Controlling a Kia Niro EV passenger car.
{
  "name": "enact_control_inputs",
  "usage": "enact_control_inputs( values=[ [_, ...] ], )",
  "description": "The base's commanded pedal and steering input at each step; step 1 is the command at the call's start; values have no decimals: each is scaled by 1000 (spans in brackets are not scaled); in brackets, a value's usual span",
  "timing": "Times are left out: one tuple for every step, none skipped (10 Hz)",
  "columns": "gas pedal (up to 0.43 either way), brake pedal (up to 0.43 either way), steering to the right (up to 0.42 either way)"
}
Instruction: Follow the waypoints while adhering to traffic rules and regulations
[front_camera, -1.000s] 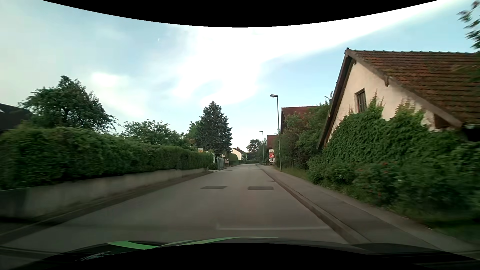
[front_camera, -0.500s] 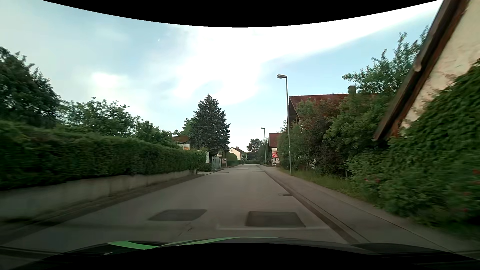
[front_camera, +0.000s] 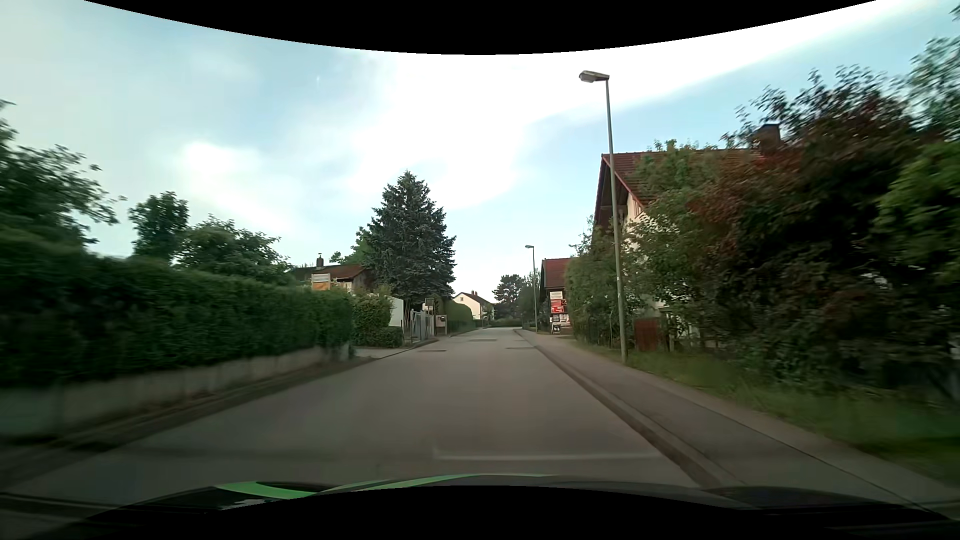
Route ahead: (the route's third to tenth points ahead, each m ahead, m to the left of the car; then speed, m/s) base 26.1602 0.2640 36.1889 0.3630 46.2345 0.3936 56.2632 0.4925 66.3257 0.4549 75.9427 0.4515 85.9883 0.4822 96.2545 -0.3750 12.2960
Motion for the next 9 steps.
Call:
enact_control_inputs(
  values=[
    [189, 0, 0],
    [177, 0, 0],
    [177, 0, 0],
    [169, 0, 0],
    [169, 0, 0],
    [169, 0, 0],
    [169, 0, 1],
    [169, 0, 0],
    [169, 0, 0]
  ],
)
